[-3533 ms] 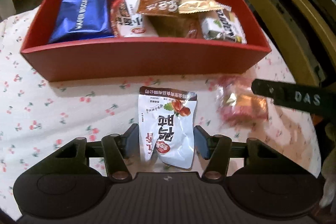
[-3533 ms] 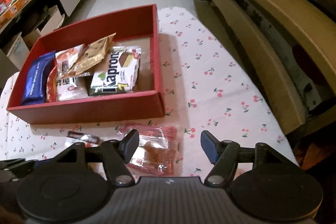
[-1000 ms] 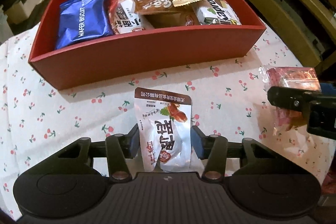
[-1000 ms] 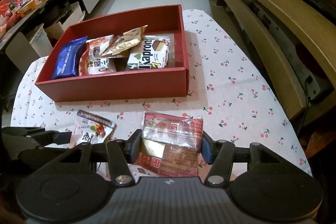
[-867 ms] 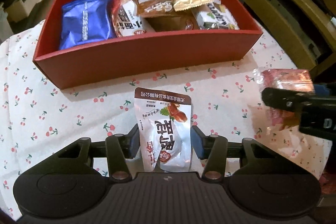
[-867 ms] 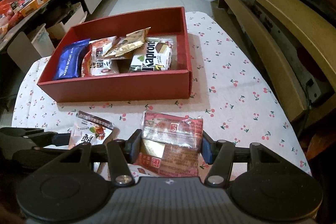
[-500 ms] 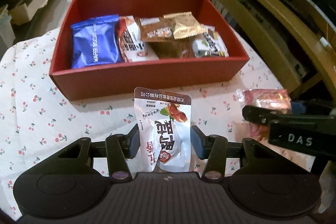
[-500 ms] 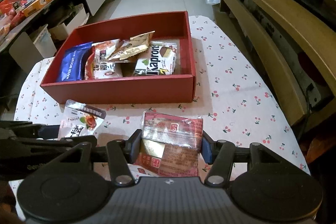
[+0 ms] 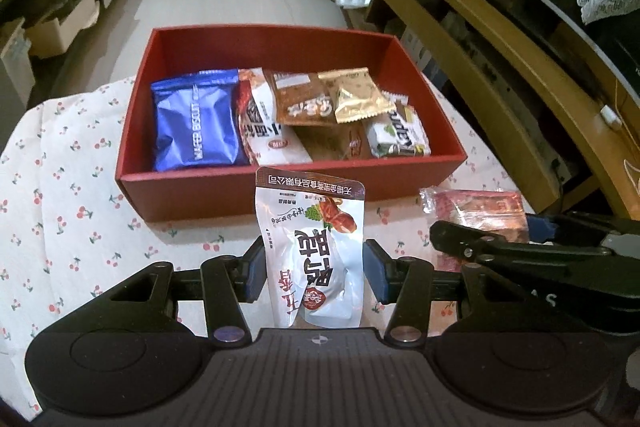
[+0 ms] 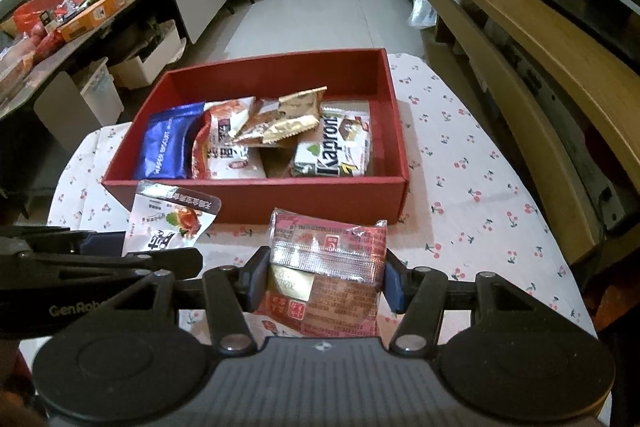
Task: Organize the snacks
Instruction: 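Carry the white bag and clear pastry pack over the red box with both grippers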
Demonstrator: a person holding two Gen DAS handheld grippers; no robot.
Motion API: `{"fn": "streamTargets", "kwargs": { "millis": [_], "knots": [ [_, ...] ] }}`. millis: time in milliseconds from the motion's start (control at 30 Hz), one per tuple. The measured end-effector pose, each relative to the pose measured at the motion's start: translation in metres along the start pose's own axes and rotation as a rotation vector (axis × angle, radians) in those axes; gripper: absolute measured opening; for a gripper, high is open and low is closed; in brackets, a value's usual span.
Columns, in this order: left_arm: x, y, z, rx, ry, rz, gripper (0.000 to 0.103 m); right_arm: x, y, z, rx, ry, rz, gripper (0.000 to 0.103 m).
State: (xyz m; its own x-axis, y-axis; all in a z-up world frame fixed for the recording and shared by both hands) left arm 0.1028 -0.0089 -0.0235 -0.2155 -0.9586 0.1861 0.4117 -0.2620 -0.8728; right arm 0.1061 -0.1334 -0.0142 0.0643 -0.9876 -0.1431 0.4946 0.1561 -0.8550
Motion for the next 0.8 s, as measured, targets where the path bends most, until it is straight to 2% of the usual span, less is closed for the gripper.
{"fn": "streamTargets", "kwargs": {
  "millis": [367, 800],
  "knots": [
    [-0.007, -0.005, 0.022, 0.040, -0.021, 0.012, 0.056, -0.007, -0.001, 0.024, 0.043, 0.023, 0.003, 0.072],
    [-0.007, -0.011, 0.056, 0.103, 0.006, 0.052, 0.056, -0.006, 0.001, 0.057, 0.105, 0.071, -0.019, 0.072]
  ]
}}
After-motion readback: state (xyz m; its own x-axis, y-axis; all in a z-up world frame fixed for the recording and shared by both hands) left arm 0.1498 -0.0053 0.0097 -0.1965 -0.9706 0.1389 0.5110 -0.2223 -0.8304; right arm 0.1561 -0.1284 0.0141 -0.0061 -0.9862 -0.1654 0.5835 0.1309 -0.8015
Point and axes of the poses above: each gripper's, at about its wrist camera, not at the fingertips, and y roughly the way its jaws point, x to its right, z to its top, the point moved 7 cm from there along y, roughly the way its jaws point, and after that the axes turned 5 degrees about -x, right-handed, at the moved point
